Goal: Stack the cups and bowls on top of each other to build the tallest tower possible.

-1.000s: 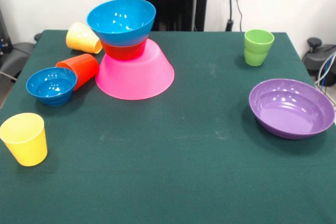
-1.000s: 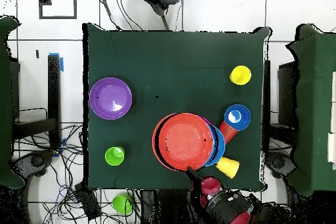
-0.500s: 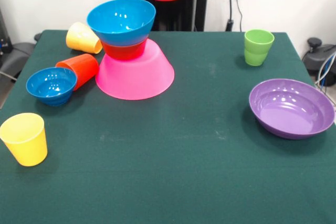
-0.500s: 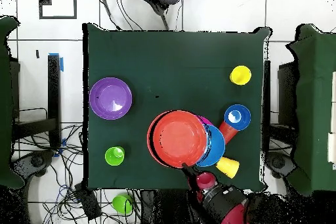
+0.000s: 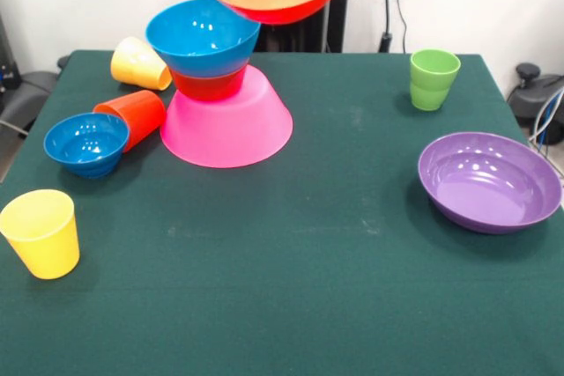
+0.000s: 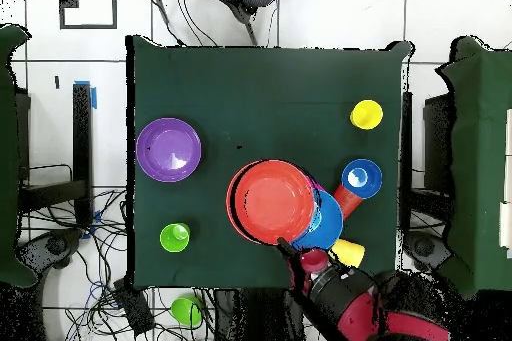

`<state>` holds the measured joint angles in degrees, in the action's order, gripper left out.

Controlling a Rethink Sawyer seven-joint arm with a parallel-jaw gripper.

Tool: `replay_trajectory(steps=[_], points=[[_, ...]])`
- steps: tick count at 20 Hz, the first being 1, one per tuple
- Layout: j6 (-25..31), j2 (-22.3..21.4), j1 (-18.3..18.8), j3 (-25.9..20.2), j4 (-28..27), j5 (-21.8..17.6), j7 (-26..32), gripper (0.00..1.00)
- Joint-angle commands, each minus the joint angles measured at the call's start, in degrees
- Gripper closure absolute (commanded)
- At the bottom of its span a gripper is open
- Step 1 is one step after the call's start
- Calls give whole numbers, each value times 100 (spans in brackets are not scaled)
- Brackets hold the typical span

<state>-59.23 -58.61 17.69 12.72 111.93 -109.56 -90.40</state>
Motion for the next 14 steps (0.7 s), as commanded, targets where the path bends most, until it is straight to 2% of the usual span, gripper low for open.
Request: replay_trajectory(steps=[1,5,11,14], points=[[672,513,-31,-747,-536,-226,590,100],[674,429,-139,-681,-534,-194,536,100],[697,268,-205,-481,-431,-467,654,100],[707,-74,-429,-254,-136,-660,774,100]])
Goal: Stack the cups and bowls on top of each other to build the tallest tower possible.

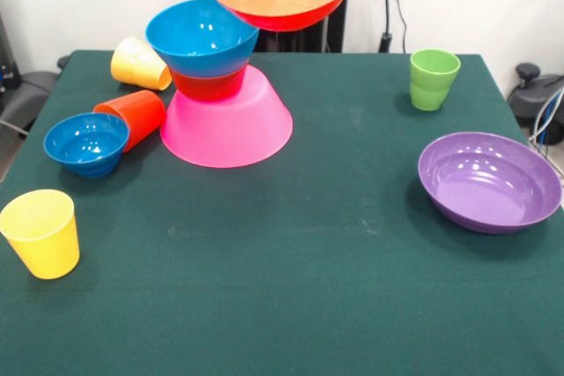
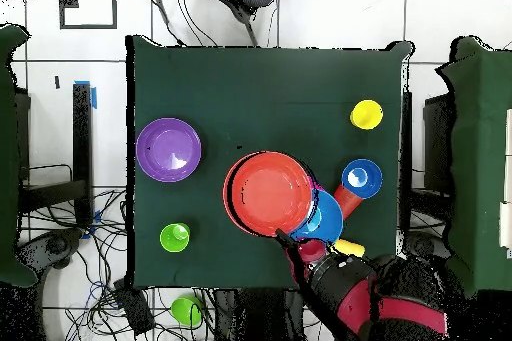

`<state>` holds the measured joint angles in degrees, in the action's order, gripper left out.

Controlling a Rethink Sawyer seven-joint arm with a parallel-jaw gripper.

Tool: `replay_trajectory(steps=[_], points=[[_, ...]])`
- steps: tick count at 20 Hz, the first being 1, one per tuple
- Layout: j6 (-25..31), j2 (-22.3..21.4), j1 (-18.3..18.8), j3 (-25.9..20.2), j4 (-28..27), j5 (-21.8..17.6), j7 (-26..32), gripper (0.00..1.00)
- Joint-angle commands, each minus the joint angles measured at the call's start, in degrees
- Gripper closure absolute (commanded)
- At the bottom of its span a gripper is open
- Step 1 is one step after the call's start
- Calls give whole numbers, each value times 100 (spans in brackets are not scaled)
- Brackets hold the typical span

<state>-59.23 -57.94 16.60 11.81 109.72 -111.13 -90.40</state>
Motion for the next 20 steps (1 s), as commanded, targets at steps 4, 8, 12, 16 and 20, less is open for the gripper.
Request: replay_trajectory(steps=[4,8,12,16,20], points=[[-103,-538,139,84,295,-624,783,100],[-203,-542,395,33,423,-725,960,100],[-163,-415,686,-112,516,-782,1247,100],[-78,-159,1085,-321,499,-887,1548,100],[-53,-178,1189,-427,406,-1021,1441,100]])
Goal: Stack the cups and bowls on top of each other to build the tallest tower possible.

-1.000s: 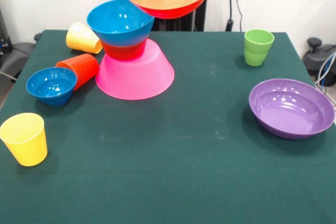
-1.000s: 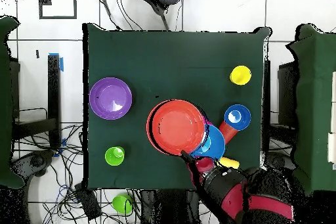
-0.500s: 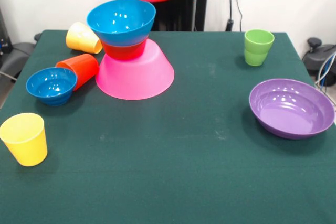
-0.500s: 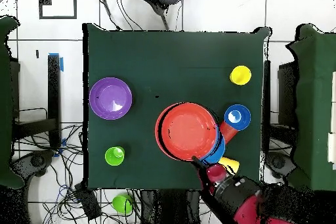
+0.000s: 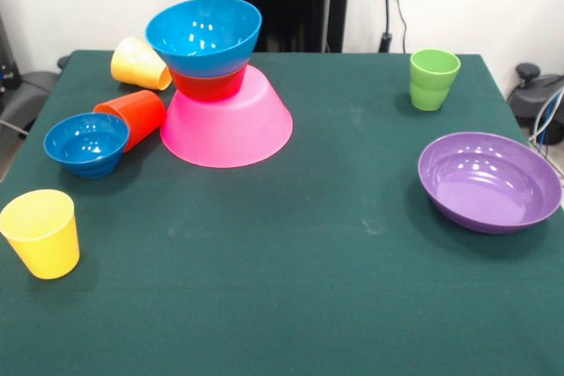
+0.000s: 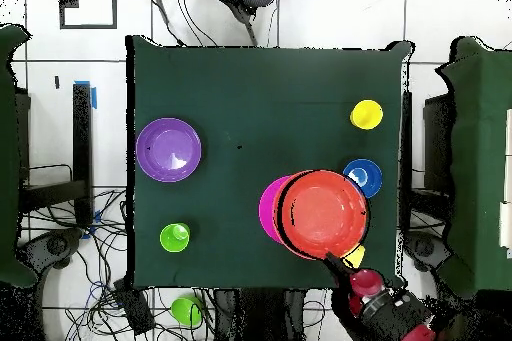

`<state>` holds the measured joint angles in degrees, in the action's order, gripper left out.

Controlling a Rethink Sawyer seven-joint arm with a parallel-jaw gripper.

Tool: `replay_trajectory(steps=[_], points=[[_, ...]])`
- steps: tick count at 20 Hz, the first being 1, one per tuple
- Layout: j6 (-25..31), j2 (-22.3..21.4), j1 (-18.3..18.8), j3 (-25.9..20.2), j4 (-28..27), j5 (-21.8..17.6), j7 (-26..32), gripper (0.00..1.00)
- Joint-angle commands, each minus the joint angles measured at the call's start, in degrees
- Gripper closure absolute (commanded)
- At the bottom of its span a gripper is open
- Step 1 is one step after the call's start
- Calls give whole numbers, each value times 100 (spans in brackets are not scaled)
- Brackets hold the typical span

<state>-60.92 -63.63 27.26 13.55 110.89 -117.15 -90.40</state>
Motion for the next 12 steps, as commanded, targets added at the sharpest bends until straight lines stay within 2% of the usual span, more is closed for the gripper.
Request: replay_trajectory(steps=[1,6,12], points=[[156,356,102,-598,307,-442,1414,100],[522,212,-99,-538,529,-358,1351,100],[850,125,-274,-542,763,-152,1571,100]])
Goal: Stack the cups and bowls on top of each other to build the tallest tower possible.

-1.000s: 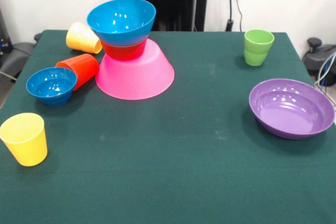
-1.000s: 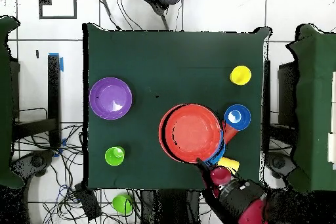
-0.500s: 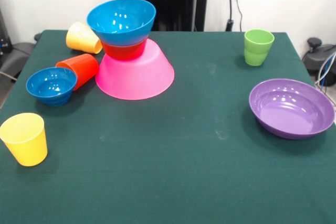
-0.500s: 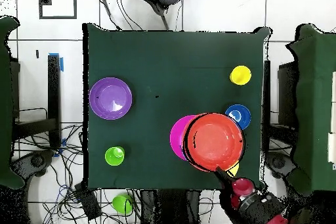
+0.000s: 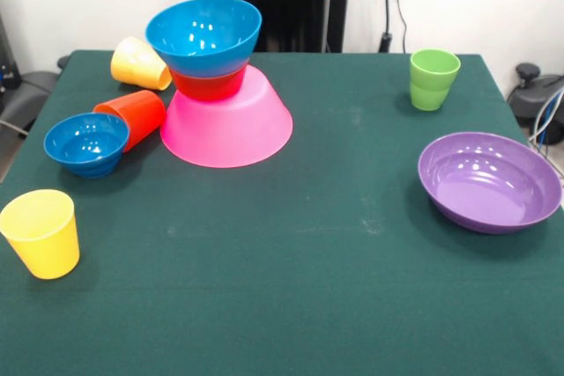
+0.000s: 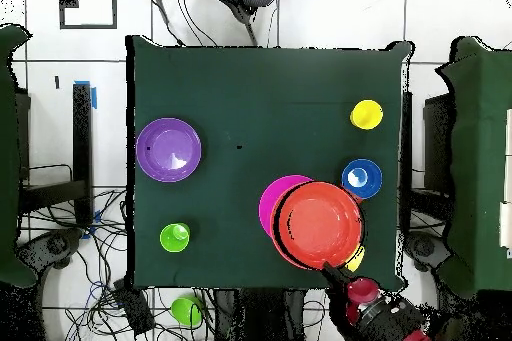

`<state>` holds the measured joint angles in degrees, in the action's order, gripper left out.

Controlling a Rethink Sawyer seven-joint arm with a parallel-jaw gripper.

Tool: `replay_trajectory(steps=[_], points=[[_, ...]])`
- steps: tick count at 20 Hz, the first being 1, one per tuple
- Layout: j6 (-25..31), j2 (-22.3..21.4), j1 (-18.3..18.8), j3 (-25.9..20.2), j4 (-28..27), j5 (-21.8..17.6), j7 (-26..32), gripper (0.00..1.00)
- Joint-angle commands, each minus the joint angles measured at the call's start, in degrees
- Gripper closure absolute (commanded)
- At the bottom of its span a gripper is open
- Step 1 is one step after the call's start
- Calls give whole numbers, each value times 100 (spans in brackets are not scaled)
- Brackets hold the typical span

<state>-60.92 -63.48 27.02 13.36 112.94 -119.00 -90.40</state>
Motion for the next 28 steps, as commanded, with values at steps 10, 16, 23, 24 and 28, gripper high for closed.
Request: replay_trajectory(steps=[10,16,23,24,28], points=[[1198,9,-489,-611,970,475,1644,100],[1165,92,-261,-747,796,508,1631,100],[1069,4,-251,-740,783,310,1326,100],[1084,25,-230,-751,747,287,1311,100],[1068,-6,-223,-765,738,292,1248,100]])
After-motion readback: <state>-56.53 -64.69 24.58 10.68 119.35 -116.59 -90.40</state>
